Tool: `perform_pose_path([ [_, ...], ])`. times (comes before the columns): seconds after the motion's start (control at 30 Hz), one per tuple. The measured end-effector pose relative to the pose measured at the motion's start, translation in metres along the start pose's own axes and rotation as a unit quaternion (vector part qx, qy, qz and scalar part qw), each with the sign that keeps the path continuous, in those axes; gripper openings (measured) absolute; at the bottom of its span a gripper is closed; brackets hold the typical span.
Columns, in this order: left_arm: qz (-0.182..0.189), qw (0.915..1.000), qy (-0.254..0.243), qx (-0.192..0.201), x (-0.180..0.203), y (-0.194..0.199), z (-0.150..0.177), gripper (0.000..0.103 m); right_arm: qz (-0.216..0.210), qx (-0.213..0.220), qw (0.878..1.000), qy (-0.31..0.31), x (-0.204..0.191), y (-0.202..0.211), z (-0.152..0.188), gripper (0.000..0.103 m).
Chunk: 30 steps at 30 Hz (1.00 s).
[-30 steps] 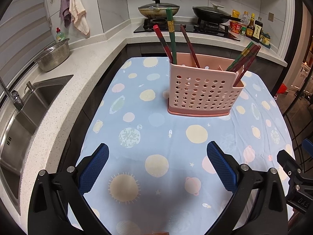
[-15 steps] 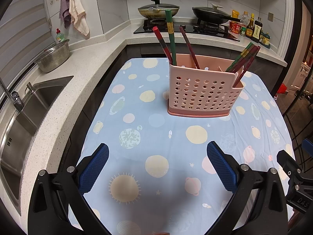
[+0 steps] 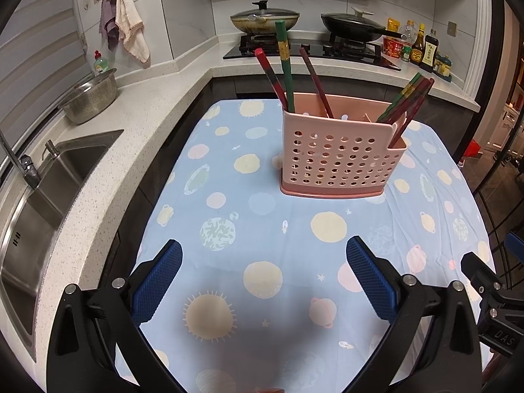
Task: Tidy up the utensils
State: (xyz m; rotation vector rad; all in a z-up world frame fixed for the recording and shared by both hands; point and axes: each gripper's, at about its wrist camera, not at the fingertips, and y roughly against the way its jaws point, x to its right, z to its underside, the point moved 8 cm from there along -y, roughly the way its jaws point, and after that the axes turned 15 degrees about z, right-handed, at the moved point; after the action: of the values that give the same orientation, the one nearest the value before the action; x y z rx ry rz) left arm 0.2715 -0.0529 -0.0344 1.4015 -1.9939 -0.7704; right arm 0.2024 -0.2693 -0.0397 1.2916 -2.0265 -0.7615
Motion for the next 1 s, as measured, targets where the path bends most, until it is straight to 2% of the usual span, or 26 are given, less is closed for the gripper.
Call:
perform_pose_path([
  [0.27, 0.016, 0.9998, 0.0, 0.008, 0.0042, 0.0034, -0.0016, 0.096, -0.003, 0.002, 1.0, 0.0, -0.0016, 0.0018, 0.0008, 0.096],
  [0.63, -0.01, 0.9996, -0.018, 0.017, 0.0051, 0.0077, -0.004, 0.095, -0.004, 0.004, 1.0, 0.003, -0.0036, 0.003, 0.0003, 0.096],
  [1.0, -0.008, 0.9994, -0.032, 0.012, 0.01, 0.0052, -0.0037, 0.096, -0.001, 0.002, 1.0, 0.002, -0.0017, 0.0009, -0.001, 0.096],
])
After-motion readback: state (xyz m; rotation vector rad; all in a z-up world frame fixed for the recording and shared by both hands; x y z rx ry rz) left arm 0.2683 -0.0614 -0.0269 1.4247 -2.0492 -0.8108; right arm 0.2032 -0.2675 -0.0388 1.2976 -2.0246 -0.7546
